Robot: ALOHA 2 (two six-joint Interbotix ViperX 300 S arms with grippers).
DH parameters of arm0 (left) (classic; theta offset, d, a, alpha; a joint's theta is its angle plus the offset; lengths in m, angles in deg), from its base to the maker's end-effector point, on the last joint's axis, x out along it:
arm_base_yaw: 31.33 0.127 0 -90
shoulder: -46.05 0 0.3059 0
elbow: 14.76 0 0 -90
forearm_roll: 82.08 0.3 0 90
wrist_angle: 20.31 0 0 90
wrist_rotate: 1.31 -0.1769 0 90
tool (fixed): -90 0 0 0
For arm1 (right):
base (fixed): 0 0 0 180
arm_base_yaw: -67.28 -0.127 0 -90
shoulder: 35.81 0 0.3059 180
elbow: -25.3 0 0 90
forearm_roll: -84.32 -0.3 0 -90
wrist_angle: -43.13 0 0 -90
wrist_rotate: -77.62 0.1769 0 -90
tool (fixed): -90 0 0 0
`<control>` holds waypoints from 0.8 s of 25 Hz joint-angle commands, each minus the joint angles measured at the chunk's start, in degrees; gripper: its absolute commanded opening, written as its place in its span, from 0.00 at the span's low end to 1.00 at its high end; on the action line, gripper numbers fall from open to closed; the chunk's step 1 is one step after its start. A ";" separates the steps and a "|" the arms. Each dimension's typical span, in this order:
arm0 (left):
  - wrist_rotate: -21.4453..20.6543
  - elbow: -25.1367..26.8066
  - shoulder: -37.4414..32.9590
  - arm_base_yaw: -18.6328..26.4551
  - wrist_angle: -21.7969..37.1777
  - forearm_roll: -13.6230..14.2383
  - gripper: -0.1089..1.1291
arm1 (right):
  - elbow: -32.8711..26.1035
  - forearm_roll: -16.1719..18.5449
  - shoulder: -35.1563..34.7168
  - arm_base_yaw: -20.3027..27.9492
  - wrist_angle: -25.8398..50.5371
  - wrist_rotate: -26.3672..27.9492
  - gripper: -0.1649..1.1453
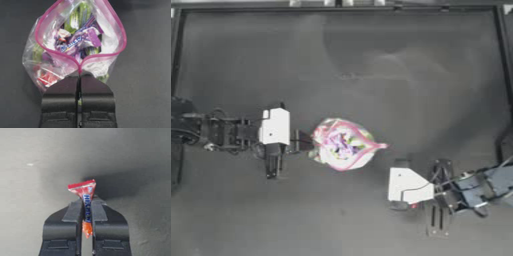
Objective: Put candy in bag
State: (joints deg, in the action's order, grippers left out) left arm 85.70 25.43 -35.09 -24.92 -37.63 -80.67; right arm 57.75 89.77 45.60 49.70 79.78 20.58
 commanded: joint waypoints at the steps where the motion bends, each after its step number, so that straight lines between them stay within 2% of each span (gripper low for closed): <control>1: -0.09 -1.14 -0.97 0.00 -0.26 0.18 0.12 | -1.41 2.11 5.10 0.35 -0.26 1.05 0.39; 9: -0.09 -1.14 -0.97 0.00 -0.62 0.18 0.12 | -3.25 9.49 12.66 5.10 -1.58 1.58 0.39; 17: -0.09 -1.14 -1.05 0.00 -0.70 0.18 0.12 | -7.73 18.02 12.74 11.34 -3.43 -0.09 0.39; 20: -0.18 -1.14 -0.97 0.00 -0.70 0.18 0.12 | -9.32 20.04 12.48 13.36 -4.39 -0.62 0.39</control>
State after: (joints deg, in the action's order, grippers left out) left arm 85.61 25.43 -35.09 -24.92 -37.89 -80.58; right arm 50.46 108.66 57.38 62.27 76.27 20.14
